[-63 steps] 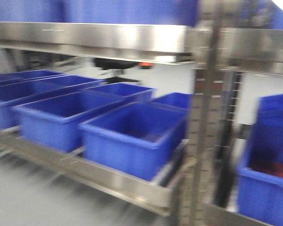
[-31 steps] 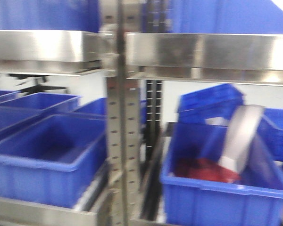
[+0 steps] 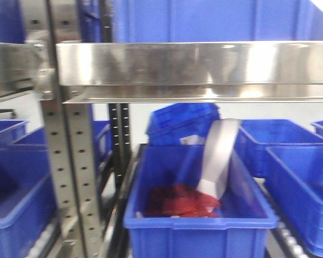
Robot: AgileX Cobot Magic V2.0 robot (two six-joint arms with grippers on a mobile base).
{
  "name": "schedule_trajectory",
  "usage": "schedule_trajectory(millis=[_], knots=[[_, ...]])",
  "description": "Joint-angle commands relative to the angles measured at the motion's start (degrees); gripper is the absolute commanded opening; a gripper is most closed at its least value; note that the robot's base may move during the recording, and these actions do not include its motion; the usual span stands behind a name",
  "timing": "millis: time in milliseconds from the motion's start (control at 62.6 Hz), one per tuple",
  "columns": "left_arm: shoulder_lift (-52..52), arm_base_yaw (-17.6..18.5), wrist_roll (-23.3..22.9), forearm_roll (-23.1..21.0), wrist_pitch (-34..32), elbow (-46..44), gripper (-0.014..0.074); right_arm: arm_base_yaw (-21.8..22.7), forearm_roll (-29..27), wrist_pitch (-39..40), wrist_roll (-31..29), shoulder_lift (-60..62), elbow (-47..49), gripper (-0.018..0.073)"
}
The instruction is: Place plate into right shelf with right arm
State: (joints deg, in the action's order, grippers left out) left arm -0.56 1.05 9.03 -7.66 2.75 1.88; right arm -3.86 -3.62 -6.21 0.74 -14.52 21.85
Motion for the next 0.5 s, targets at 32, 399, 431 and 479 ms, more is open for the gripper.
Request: schedule_trajectory(millis=[32,399,431,479], knots=[[-0.6,0.1,-0.4,-0.5,-5.2,0.6,-0.0128,0.5,0.3,5.3,-0.3,-0.9,1.7,0.0054],[-0.6,0.1,-0.4,-0.5,-5.2,0.6,-0.0128,0.5,0.3,5.3,-0.3,-0.9,1.7,0.0054],[-0.6,0.1,-0.4,-0.5,-5.2,0.6,-0.0128,0.5,0.3,5.3,-0.3,-0.9,1.7,0.0054],[-0.6,0.1,-0.4,-0.5,-5.2,0.6,-0.0128,0.5,0.3,5.3,-0.3,-0.9,1.7,0.0054]])
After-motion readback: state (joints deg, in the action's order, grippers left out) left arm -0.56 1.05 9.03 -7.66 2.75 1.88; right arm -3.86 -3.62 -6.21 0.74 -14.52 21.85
